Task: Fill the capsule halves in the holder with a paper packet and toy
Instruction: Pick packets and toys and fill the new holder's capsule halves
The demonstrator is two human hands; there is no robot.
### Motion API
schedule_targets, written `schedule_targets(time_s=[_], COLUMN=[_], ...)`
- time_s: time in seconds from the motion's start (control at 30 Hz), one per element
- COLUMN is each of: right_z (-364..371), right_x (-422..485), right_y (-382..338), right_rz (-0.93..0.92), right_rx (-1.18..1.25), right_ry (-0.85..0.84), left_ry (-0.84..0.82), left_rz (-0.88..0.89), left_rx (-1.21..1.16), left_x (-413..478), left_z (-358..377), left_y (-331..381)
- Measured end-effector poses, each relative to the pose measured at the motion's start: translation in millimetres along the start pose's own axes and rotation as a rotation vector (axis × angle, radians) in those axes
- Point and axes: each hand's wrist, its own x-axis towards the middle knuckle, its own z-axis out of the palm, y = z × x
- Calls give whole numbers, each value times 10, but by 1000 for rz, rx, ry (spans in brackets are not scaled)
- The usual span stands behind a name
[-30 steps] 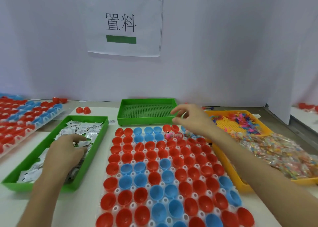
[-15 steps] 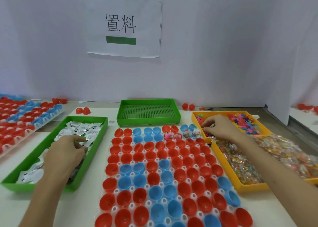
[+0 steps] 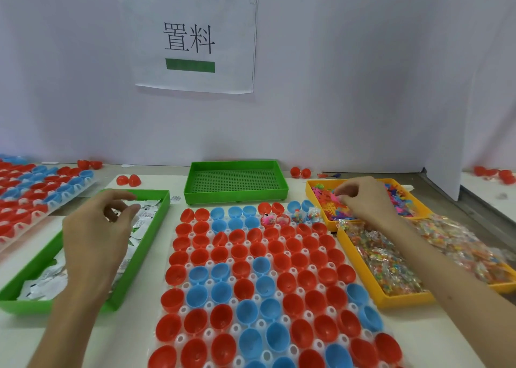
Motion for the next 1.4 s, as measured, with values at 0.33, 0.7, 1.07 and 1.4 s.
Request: schedule_targets(time_s=[0.33, 0.7, 1.07, 1.4], right_z=[-180, -391, -101, -109], right_x=[-137, -1136, -1521, -1606], right_y=[-98, -963, -1345, -1375], right_rz=[19, -147, -100, -52], right_rx=[125, 733, 946, 1074], right_ry=[158, -39, -227, -366], left_ry=[63, -431, -635, -464], left_rz=[53, -144, -7, 87], left_rx=[-157, -790, -946, -844], left_x=[-38, -470, -834, -890], left_z=[16, 196, 259, 237], left_y=[52, 760, 1053, 1083])
